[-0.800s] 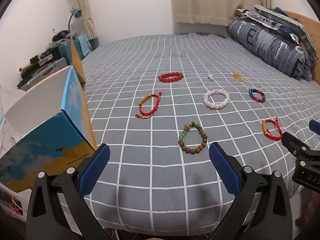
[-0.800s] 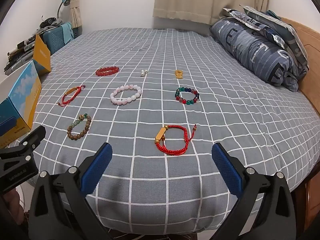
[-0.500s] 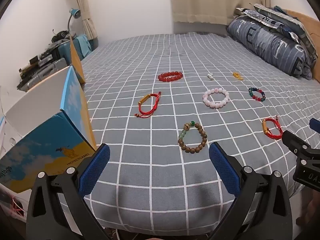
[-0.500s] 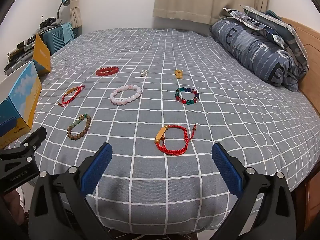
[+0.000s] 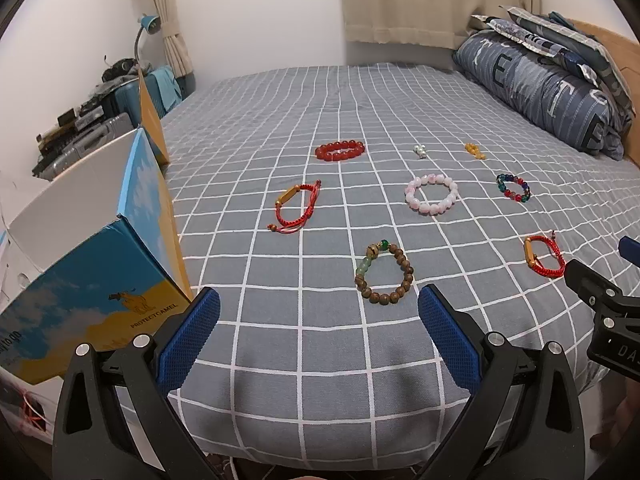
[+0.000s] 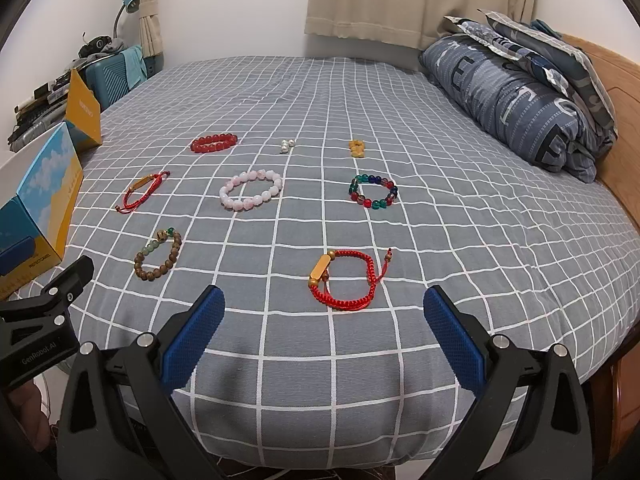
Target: Organize jewelry
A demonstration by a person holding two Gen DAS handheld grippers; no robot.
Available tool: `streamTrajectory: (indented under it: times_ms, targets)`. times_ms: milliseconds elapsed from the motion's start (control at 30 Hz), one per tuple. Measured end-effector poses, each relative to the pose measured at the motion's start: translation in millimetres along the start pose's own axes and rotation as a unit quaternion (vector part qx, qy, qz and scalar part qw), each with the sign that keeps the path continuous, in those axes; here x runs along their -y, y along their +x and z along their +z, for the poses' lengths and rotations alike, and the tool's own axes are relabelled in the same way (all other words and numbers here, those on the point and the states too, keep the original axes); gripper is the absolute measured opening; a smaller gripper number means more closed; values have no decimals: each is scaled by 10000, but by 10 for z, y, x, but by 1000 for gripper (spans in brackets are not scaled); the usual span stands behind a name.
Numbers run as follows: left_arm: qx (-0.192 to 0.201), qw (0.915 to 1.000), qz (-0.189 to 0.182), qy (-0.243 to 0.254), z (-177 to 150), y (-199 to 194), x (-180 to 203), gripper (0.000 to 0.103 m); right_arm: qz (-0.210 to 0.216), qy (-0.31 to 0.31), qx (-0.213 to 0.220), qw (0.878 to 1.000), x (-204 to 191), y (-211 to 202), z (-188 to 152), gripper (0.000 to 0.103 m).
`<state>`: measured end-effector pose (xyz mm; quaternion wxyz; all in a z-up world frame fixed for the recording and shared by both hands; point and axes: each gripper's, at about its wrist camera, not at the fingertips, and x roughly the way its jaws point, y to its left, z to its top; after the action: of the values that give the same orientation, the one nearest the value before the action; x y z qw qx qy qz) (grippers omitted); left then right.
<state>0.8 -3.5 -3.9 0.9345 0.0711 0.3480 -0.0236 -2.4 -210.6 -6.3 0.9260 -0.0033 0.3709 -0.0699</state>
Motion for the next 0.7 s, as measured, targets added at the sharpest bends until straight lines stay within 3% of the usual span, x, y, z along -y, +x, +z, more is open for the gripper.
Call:
streamTrajectory:
  times_ms: [700]
  targets:
    - [-91, 9988, -358, -322, 40, 1, -60, 97, 47, -13, 39, 10000, 5, -12, 39, 96]
